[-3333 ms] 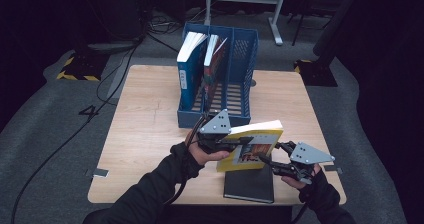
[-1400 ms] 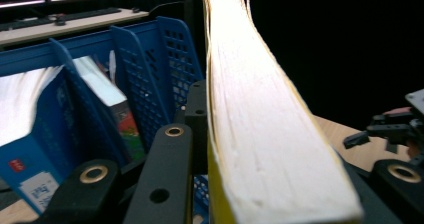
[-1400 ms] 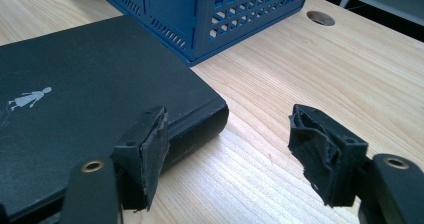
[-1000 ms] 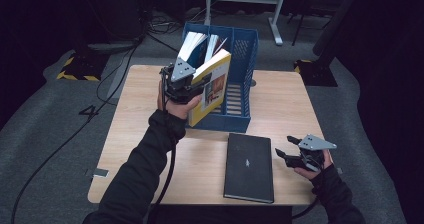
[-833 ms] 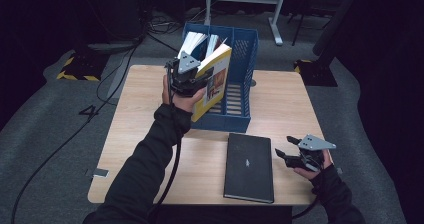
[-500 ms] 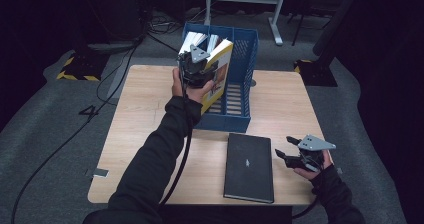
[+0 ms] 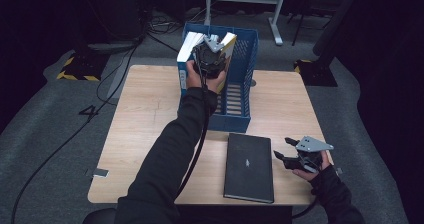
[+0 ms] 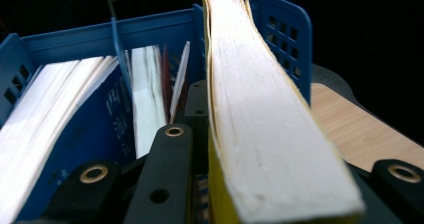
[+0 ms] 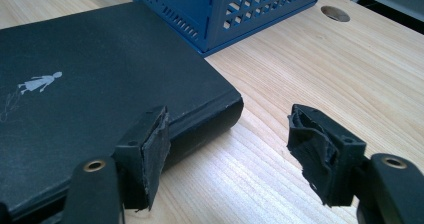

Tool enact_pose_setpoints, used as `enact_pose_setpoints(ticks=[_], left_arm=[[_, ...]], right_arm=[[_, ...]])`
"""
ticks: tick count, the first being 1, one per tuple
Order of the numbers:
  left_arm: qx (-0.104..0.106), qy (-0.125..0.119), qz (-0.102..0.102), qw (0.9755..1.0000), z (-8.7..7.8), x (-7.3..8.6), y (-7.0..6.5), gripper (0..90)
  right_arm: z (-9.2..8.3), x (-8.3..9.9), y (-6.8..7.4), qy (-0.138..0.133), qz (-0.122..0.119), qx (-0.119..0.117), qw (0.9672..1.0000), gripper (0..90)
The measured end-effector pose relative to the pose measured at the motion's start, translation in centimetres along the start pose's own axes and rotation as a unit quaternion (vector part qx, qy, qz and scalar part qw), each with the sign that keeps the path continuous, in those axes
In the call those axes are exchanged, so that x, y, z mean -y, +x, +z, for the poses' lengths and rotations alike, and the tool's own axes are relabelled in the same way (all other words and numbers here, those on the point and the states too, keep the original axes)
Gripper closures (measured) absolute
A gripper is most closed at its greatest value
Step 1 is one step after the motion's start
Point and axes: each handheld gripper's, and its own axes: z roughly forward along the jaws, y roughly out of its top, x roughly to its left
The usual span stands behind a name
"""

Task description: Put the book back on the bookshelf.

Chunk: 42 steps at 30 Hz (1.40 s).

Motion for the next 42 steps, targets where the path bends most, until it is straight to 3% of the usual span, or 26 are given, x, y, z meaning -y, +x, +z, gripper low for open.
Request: enact_pose_setpoints(ticks=[8, 11, 19, 30, 42], left_arm=[[-0.015, 0.007, -0.032, 0.9994, 1.7, -0.5, 0.0, 75.2], [-0.022, 0.005, -0.058, 0.9981, 2.6, -0.4, -0.2, 75.2], [-0.049, 0.017, -0.058, 0.9969, 4.5, 0.1, -1.6, 75.1], [-0.079, 0.007, -0.060, 0.9951, 6.2, 1.2, -2.8, 75.0], [-0.086, 0.011, -0.074, 0.9935, 7.0, 3.1, -3.4, 74.7]], right_arm=[[0.0, 0.0, 0.1, 0.002, -0.006, -0.001, 1.0000, 33.5], [0.2, 0.0, 0.2, 0.005, -0.011, -0.001, 0.9999, 33.5], [0.2, 0.0, 0.7, 0.015, -0.029, 0.000, 0.9995, 33.4], [0.3, 0.1, 0.8, 0.019, -0.039, -0.002, 0.9991, 33.6], [0.4, 0.2, 0.9, 0.022, -0.040, -0.007, 0.9989, 33.7]])
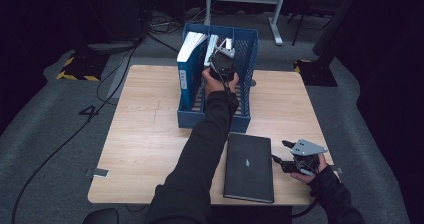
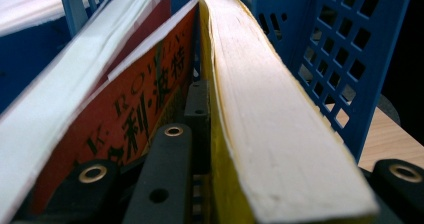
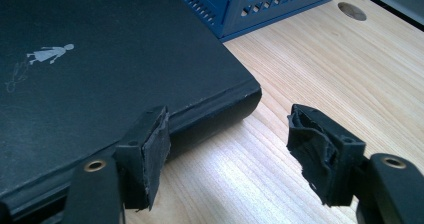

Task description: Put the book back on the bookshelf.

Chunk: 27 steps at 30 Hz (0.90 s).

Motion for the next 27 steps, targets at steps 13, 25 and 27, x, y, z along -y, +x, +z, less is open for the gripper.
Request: enact_pose_setpoints(ticks=[13, 25, 27], left_arm=[[0.015, 0.004, -0.004, 0.9999, 0.4, 1.8, 0.6, 74.2], [0.051, 0.012, 0.000, 0.9986, -0.2, 2.2, 0.9, 63.6], [0.061, 0.015, 0.001, 0.9980, -0.3, 2.3, 1.0, 60.4]], right_arm=[[0.2, 0.0, 0.0, 0.007, -0.003, 0.001, 1.0000, 33.7], [0.4, 0.0, 0.0, 0.015, 0.000, 0.001, 0.9999, 33.8], [0.4, 0.1, -0.1, 0.017, -0.001, 0.002, 0.9998, 33.9]])
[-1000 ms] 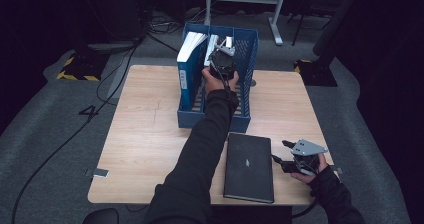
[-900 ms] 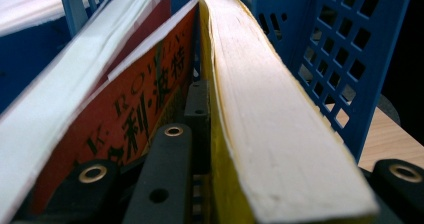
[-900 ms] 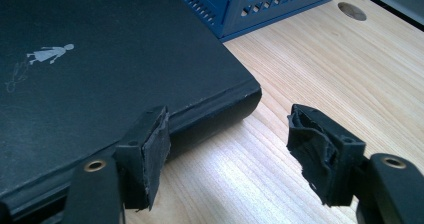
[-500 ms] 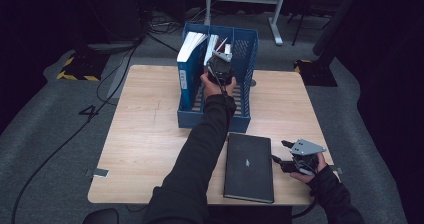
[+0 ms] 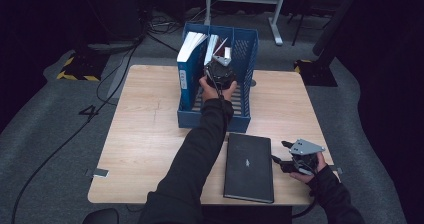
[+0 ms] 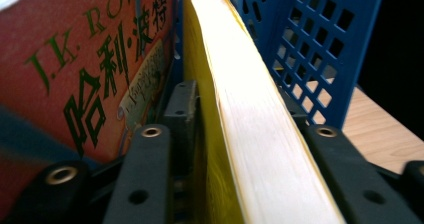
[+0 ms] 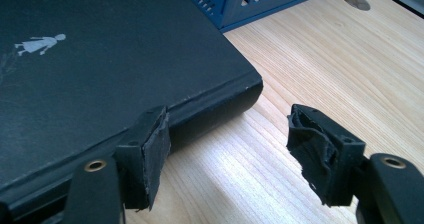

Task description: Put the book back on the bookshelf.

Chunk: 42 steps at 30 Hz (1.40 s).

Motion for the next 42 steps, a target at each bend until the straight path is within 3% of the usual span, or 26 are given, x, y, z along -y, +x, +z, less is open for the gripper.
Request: enact_pose_setpoints(ticks=[13, 16, 18, 20, 25, 28, 30, 32, 36, 40, 42], left_arm=[[0.036, 0.016, 0.052, 0.9978, -2.1, 1.1, 0.4, 43.6], [0.041, 0.016, 0.054, 0.9976, -2.4, 1.3, 0.7, 43.3], [0.070, 0.023, 0.058, 0.9956, -2.9, 1.8, 1.4, 40.5], [0.079, 0.023, 0.073, 0.9940, -3.2, 2.3, 1.8, 38.8], [0.075, 0.039, 0.123, 0.9888, -3.4, 3.4, 2.4, 42.4], [0.078, 0.056, 0.168, 0.9811, -3.0, 4.0, 2.7, 47.2], [0.079, 0.066, 0.178, 0.9788, -2.7, 4.4, 2.8, 49.0], [0.090, 0.076, 0.186, 0.9756, -2.3, 4.7, 2.9, 56.6], [0.096, 0.089, 0.207, 0.9696, -1.7, 4.7, 2.7, 57.1], [0.077, 0.093, 0.209, 0.9703, -1.2, 4.4, 2.6, 59.2], [0.076, 0.093, 0.195, 0.9734, -0.8, 4.3, 2.8, 60.6]], right_arm=[[0.0, 0.0, -0.1, 0.007, 0.002, 0.006, 1.0000, 34.0], [0.1, 0.0, -0.1, 0.012, 0.003, 0.007, 0.9999, 34.0], [0.0, 0.0, -0.1, 0.013, -0.001, 0.008, 0.9999, 34.0], [0.1, 0.0, -0.1, 0.014, 0.002, 0.008, 0.9999, 34.0], [0.2, 0.0, 0.1, 0.013, -0.004, 0.009, 0.9999, 34.7], [0.2, -0.2, 0.3, 0.011, -0.009, 0.009, 0.9999, 35.1], [0.3, -0.2, 0.4, 0.010, -0.013, 0.007, 0.9998, 35.0], [0.3, -0.1, 0.4, 0.014, -0.010, 0.007, 0.9998, 35.0], [0.3, -0.1, 0.3, 0.012, -0.009, 0.009, 0.9999, 35.0], [0.2, -0.1, 0.4, 0.011, -0.012, 0.011, 0.9998, 35.0], [0.3, -0.1, 0.4, 0.011, -0.012, 0.010, 0.9998, 35.0]])
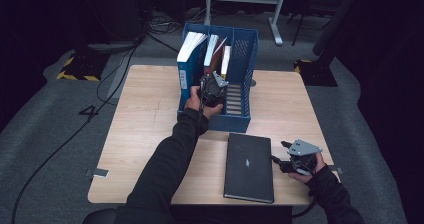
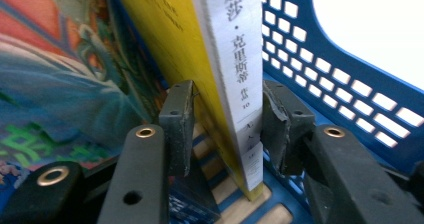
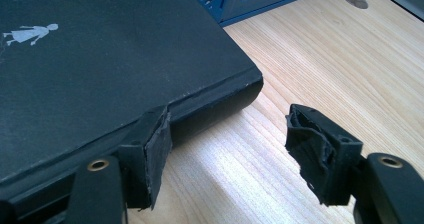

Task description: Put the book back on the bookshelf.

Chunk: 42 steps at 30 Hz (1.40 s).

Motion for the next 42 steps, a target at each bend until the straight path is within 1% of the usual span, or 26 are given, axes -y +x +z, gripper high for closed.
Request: enact_pose_setpoints(ticks=[1, 2, 3, 4, 5, 9, 10, 11, 12, 14, 16, 17, 19, 25, 28, 29, 32, 33, 34, 35, 36, 39, 42], left_arm=[[-0.007, 0.002, -0.003, 1.0000, 0.2, -0.1, 0.0, 61.6], [-0.007, 0.002, -0.003, 1.0000, 0.2, -0.1, 0.0, 62.1], [-0.014, 0.005, 0.001, 0.9999, 0.3, -0.2, 0.0, 62.1], [-0.020, 0.003, 0.001, 0.9998, 0.5, -0.3, -0.2, 62.3], [-0.023, 0.004, 0.001, 0.9997, 0.8, -0.5, -0.4, 62.6], [-0.030, 0.007, 0.006, 0.9995, 1.1, -0.8, -0.6, 62.7], [-0.038, 0.008, 0.005, 0.9992, 1.2, -1.0, -0.7, 62.8], [-0.040, 0.009, 0.007, 0.9991, 1.3, -1.0, -0.7, 62.8], [-0.043, 0.008, 0.004, 0.9990, 1.4, -1.1, -0.8, 63.0], [-0.045, 0.010, 0.005, 0.9989, 1.5, -1.2, -0.8, 63.0], [-0.044, 0.008, -0.003, 0.9990, 1.6, -1.3, -0.8, 63.3], [-0.046, 0.008, 0.001, 0.9989, 1.7, -1.3, -0.9, 63.2], [-0.047, 0.007, -0.001, 0.9989, 1.7, -1.3, -0.9, 63.1], [-0.038, 0.009, -0.001, 0.9992, 1.2, -1.1, -0.7, 61.2], [-0.026, 0.008, 0.012, 0.9996, 0.7, -0.7, -0.7, 57.1], [-0.022, 0.006, 0.016, 0.9996, 0.4, -0.5, -0.6, 57.2], [-0.019, 0.006, 0.015, 0.9997, 0.0, -0.4, -0.4, 56.5], [-0.018, 0.007, 0.014, 0.9997, -0.1, -0.3, -0.3, 53.9], [-0.016, 0.005, 0.014, 0.9998, -0.3, -0.3, -0.2, 53.9], [-0.012, 0.003, 0.017, 0.9998, -0.6, -0.2, -0.1, 53.9], [-0.011, 0.003, 0.023, 0.9997, -0.8, -0.2, -0.1, 53.6], [-0.005, 0.000, 0.027, 0.9996, -1.3, -0.2, -0.2, 52.2], [0.003, -0.005, 0.042, 0.9991, -2.1, -0.1, -0.4, 51.4]], right_arm=[[0.0, 0.0, 0.0, 0.000, 0.000, -0.001, 1.0000, 35.0], [0.1, 0.0, 0.0, 0.001, -0.001, 0.000, 1.0000, 35.0], [0.1, 0.0, 0.0, 0.001, -0.001, 0.000, 1.0000, 35.0], [0.1, 0.0, 0.0, 0.001, -0.001, 0.001, 1.0000, 35.0], [0.1, 0.0, 0.0, 0.002, -0.001, 0.001, 1.0000, 35.1], [0.1, 0.0, -0.1, 0.004, -0.001, 0.002, 1.0000, 35.2], [0.1, 0.1, -0.1, 0.005, 0.000, 0.001, 1.0000, 35.1], [0.1, 0.1, -0.1, 0.005, -0.001, 0.001, 1.0000, 35.2], [0.1, 0.1, -0.1, 0.005, -0.001, 0.001, 1.0000, 35.2], [0.1, 0.1, -0.1, 0.004, -0.001, 0.001, 1.0000, 35.1], [0.1, 0.0, -0.1, 0.005, -0.001, 0.001, 1.0000, 35.1], [0.1, 0.1, -0.1, 0.005, 0.000, 0.001, 1.0000, 35.1], [0.1, 0.1, -0.1, 0.005, 0.000, 0.000, 1.0000, 35.1], [0.0, 0.1, -0.2, 0.003, 0.003, -0.001, 1.0000, 34.8], [0.0, 0.1, -0.3, 0.003, 0.008, -0.004, 1.0000, 34.7], [0.0, 0.1, -0.4, 0.003, 0.008, -0.004, 1.0000, 34.7], [0.0, 0.1, -0.3, 0.003, 0.010, -0.004, 0.9999, 34.7], [0.0, 0.1, -0.3, 0.003, 0.009, -0.003, 1.0000, 34.6], [0.0, 0.1, -0.3, 0.003, 0.009, -0.003, 1.0000, 34.6], [0.0, 0.0, -0.3, 0.003, 0.009, -0.004, 0.9999, 34.5], [0.1, 0.0, -0.2, 0.004, 0.009, -0.005, 0.9999, 34.5], [0.1, 0.0, -0.2, 0.004, 0.009, -0.006, 0.9999, 34.5], [0.0, 0.1, -0.2, 0.004, 0.012, -0.007, 0.9999, 34.4]])
